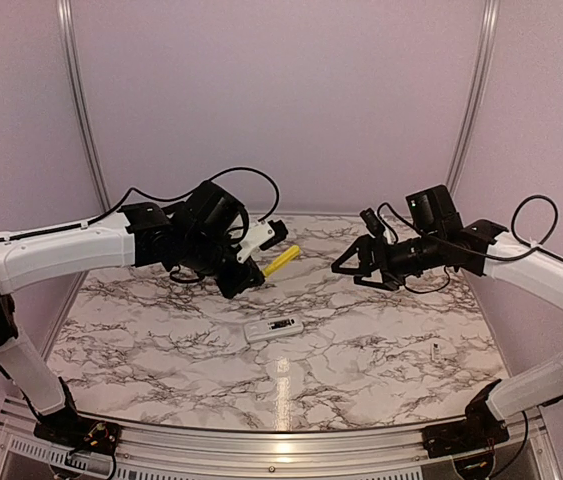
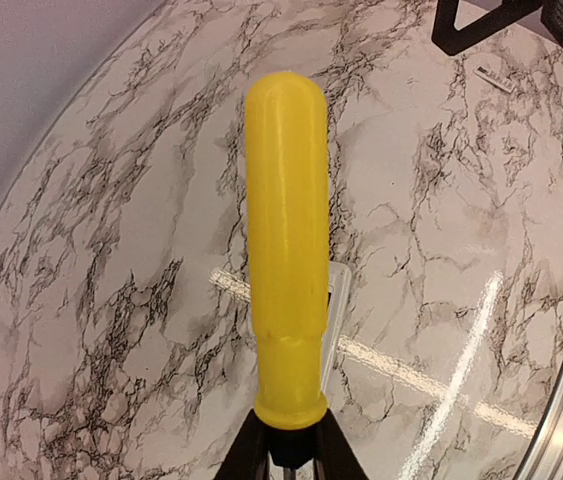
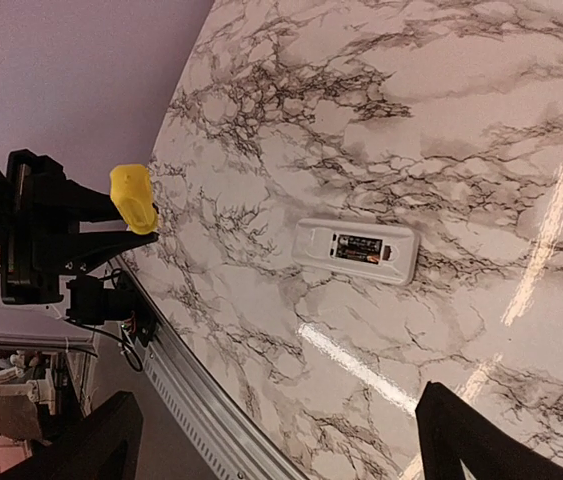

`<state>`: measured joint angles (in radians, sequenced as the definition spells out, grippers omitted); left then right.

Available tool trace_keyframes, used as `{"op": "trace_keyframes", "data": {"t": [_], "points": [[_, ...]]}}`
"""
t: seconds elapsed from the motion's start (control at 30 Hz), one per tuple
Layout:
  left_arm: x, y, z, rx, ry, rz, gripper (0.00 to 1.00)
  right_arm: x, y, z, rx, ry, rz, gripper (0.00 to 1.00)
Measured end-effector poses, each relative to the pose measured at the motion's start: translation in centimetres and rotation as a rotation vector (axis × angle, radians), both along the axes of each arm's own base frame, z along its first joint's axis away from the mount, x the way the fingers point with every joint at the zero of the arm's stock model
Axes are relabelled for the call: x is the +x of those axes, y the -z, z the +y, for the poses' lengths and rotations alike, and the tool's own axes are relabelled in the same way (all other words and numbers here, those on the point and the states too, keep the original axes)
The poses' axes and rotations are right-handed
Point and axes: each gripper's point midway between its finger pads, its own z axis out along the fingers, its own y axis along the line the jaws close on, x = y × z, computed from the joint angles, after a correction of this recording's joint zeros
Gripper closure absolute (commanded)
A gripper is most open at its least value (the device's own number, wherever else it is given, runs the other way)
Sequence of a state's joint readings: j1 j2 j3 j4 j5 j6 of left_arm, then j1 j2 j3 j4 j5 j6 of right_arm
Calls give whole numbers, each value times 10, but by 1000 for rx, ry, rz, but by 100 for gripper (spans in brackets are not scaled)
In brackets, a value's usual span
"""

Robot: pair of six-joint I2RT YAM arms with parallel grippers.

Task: Unload the batteries from the remote control

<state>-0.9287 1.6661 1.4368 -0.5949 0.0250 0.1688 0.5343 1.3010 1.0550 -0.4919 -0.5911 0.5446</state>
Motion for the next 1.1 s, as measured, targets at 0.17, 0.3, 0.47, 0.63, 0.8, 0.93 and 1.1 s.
{"op": "trace_keyframes", "data": {"t": [0.17, 0.3, 0.47, 0.63, 0.8, 0.93, 1.1], "points": [[-2, -15, -5, -34, 89, -92, 100, -4, -8, -3, 6, 0, -18, 6], [-7, -20, -15, -55, 167, -97, 100, -5, -10, -3, 2, -2, -17, 6], [-22, -28, -29, -100, 292, -86, 100, -4, -21, -1, 15, -12, -38, 5], [-34, -29, -35, -104, 422, -118, 100, -8, -39, 9, 95, -55, -36, 5], [-32, -29, -40, -78, 470, -135, 100, -8, -54, 15, 133, -80, -32, 6], [-32, -26, -44, -75, 492, -132, 100, -6, -71, 23, 158, -98, -51, 7], [-33, -24, -45, -75, 503, -126, 100, -11, -75, 35, 166, -119, -36, 10]]}}
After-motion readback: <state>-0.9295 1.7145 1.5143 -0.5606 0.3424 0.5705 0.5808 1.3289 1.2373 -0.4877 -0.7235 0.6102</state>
